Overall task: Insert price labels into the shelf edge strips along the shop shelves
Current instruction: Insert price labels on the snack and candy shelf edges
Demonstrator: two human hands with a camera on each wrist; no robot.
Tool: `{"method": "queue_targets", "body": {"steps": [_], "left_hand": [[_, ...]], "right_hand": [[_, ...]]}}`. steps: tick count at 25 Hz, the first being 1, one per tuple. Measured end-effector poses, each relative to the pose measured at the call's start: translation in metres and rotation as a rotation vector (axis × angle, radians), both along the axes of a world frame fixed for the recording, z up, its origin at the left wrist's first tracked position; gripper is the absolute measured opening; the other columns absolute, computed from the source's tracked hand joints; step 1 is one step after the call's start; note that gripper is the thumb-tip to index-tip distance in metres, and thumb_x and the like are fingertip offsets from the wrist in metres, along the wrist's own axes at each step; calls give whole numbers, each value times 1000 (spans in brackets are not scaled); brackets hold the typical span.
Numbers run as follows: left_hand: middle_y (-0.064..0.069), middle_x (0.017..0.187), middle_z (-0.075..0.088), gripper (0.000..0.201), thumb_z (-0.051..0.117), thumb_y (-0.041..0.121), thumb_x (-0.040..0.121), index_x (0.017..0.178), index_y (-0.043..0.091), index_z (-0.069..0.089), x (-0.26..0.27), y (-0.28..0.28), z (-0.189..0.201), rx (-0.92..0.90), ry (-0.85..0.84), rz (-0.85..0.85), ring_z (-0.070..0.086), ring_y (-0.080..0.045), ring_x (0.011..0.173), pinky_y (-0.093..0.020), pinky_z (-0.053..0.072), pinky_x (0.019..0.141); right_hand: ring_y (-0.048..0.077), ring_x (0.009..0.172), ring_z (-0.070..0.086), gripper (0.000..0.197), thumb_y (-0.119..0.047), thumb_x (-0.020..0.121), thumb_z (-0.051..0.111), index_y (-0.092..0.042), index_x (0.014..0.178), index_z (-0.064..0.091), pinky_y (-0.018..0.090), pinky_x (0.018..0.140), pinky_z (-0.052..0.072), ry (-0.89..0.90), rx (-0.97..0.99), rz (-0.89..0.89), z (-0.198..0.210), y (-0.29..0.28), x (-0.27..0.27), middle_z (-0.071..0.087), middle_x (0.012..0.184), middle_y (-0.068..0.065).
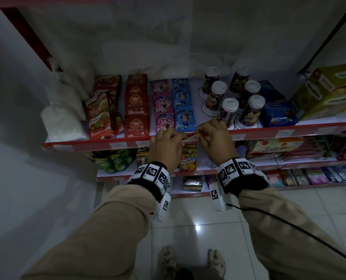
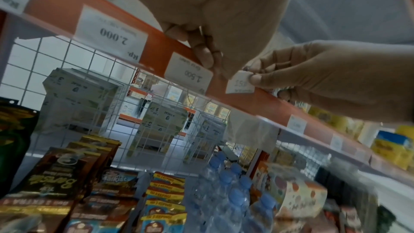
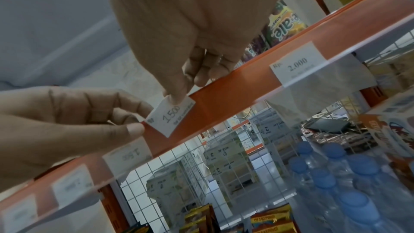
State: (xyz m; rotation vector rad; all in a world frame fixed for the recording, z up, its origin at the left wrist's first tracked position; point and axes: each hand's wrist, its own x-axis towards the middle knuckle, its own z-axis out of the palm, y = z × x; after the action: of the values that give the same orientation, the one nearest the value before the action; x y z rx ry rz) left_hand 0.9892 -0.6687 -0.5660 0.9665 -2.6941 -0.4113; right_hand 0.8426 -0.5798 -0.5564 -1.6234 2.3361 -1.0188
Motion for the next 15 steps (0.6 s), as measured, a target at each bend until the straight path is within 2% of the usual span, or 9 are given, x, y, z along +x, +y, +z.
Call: {"method": "queue_targets", "body": {"steps": [8,12,15], "left_hand": [[1,114,52,26,45,34,97,117,28,60,-6,-2,1,-147,-101,-2,43,-24,109,-37,26,89],[-1,114,53,22,49,28,96,114,26,61,-7,0,3,-213,-131,-9,45,-26,106,-39,27,87],[-2,114,53,25,58,23,90,115,26,60,-6,-1,3,-225,-152,-29,46,-27,105,-39,28,85]], "right_hand": [[29,84,55,10,-9,82,67,-7,91,64,37,71,45,2,20,30,4,4,-5,60,86,12],[32,92,52,19,-13,83,65,-10,102,65,39,74,44,124,127,82,7,6,-7,60,94,13],[34,96,50,21,-10,83,64,-10,104,66,41,76,44,159,159,78,9,5,-7,60,97,13]]}}
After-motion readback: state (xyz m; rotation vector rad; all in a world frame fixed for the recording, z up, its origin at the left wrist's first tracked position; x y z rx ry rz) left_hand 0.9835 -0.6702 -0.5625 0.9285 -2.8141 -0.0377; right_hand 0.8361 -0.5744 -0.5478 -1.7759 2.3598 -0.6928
